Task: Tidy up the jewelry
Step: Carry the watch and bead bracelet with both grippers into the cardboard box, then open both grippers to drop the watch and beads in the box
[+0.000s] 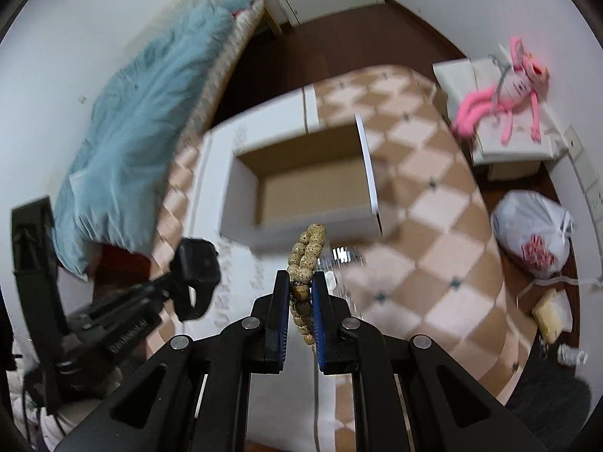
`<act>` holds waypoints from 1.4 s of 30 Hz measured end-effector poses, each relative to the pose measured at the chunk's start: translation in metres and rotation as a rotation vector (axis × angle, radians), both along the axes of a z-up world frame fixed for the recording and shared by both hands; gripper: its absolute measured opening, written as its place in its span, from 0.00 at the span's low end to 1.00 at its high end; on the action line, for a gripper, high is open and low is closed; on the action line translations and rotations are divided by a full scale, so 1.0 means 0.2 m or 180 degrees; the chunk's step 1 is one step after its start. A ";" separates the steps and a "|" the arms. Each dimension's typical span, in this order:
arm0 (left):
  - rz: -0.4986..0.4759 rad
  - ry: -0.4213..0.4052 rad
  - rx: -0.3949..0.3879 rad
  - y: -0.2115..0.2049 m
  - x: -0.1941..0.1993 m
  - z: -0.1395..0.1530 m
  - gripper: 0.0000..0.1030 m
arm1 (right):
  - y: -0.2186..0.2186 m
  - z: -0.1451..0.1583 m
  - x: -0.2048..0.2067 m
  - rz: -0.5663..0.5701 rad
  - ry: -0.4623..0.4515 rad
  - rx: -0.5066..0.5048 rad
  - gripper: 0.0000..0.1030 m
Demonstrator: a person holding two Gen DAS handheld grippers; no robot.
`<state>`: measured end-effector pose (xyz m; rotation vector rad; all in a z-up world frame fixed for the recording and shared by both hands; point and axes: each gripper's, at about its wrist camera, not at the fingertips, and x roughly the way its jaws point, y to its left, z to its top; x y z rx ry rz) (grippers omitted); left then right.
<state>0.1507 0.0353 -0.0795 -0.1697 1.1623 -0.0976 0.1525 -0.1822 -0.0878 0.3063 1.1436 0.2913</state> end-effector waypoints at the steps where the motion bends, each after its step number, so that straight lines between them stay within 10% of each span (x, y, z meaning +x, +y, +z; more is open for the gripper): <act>1: 0.0003 -0.0020 -0.0023 0.00 0.04 0.02 0.04 | -0.01 0.04 0.04 -0.0015 -0.0053 0.0028 0.12; 13: 0.0017 0.0306 -0.0217 -0.01 0.56 -0.12 0.05 | 0.10 -0.09 0.60 0.0066 0.0087 -0.0002 0.12; 21: 0.0156 0.0492 -0.0128 -0.01 0.68 -0.18 0.24 | 0.14 -0.24 0.77 0.0195 0.0384 -0.0210 0.13; 25: 0.0233 0.0321 -0.0012 0.02 0.66 -0.11 0.82 | 0.11 -0.20 0.75 0.0161 0.0296 -0.0331 0.50; 28: 0.0255 0.0200 0.0193 0.04 0.64 -0.06 0.86 | 0.09 -0.16 0.73 0.0139 0.0218 -0.0506 0.56; 32: 0.0277 0.0015 0.0531 0.04 0.57 -0.05 0.97 | 0.08 -0.15 0.67 0.0070 0.0134 -0.0995 0.94; 42: 0.0239 0.0019 0.0680 0.00 0.43 -0.17 0.97 | 0.08 -0.30 0.55 0.0018 0.0200 -0.1480 0.95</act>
